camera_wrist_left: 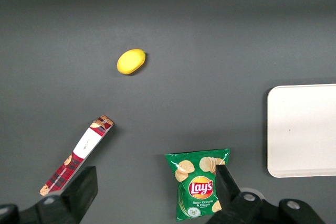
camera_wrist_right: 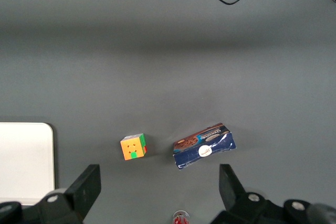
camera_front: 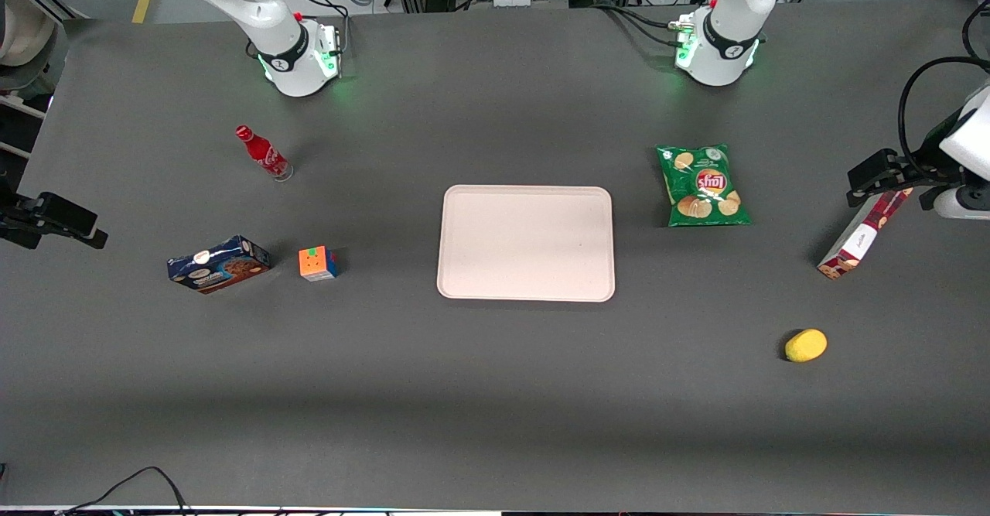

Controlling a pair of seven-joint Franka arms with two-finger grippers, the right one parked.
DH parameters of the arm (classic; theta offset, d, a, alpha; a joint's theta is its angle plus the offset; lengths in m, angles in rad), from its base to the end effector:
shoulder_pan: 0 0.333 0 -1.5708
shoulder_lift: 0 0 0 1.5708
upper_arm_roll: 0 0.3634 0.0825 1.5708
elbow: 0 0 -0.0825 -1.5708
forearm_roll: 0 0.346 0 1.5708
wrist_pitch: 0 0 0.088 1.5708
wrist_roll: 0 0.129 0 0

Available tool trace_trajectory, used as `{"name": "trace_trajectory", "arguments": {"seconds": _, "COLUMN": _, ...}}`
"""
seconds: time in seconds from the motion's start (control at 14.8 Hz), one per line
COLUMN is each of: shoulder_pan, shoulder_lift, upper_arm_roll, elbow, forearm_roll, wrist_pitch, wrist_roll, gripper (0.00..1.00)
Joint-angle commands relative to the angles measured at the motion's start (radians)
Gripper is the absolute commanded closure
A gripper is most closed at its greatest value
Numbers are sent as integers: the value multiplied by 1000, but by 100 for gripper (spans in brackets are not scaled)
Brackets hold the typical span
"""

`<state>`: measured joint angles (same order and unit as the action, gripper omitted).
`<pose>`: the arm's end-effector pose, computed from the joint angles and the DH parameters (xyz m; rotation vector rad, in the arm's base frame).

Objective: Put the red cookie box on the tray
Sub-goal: 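Move the left gripper down over the red plaid cookie box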

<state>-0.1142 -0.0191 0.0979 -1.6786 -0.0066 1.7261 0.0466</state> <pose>0.5238 -0.0087 0.6265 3.1309 -0.0972 0.1044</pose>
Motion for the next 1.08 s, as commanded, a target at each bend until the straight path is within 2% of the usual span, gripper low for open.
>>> {"name": "trace_trajectory", "arguments": {"seconds": 0.0, "shoulder_pan": 8, "shoulder_lift": -4, "upper_arm_roll": -9, "elbow": 13, "forearm_roll": 10, "wrist_pitch": -17, "wrist_roll": 4, "gripper": 0}}
{"name": "trace_trajectory", "arguments": {"seconds": 0.27, "shoulder_pan": 8, "shoulder_lift": 5, "upper_arm_roll": -9, "elbow": 10, "forearm_roll": 14, "wrist_pitch": -29, "wrist_roll": -4, "gripper": 0}}
{"name": "trace_trajectory", "arguments": {"seconds": 0.47, "shoulder_pan": 11, "shoulder_lift": 16, "upper_arm_roll": -6, "elbow": -22, "forearm_roll": 30, "wrist_pitch": -143, "wrist_roll": 4, "gripper": 0}}
{"name": "trace_trajectory", "arguments": {"seconds": 0.61, "shoulder_pan": 11, "shoulder_lift": 25, "upper_arm_roll": -6, "elbow": -52, "forearm_roll": 103, "wrist_pitch": -194, "wrist_roll": 7, "gripper": 0}}
{"name": "trace_trajectory", "arguments": {"seconds": 0.81, "shoulder_pan": 34, "shoulder_lift": 18, "upper_arm_roll": 22, "elbow": -122, "forearm_roll": 146, "wrist_pitch": -153, "wrist_roll": 201, "gripper": 0}}
{"name": "trace_trajectory", "arguments": {"seconds": 1.02, "shoulder_pan": 59, "shoulder_lift": -18, "upper_arm_roll": 89, "elbow": -246, "forearm_roll": 183, "wrist_pitch": -10, "wrist_roll": 431, "gripper": 0}}
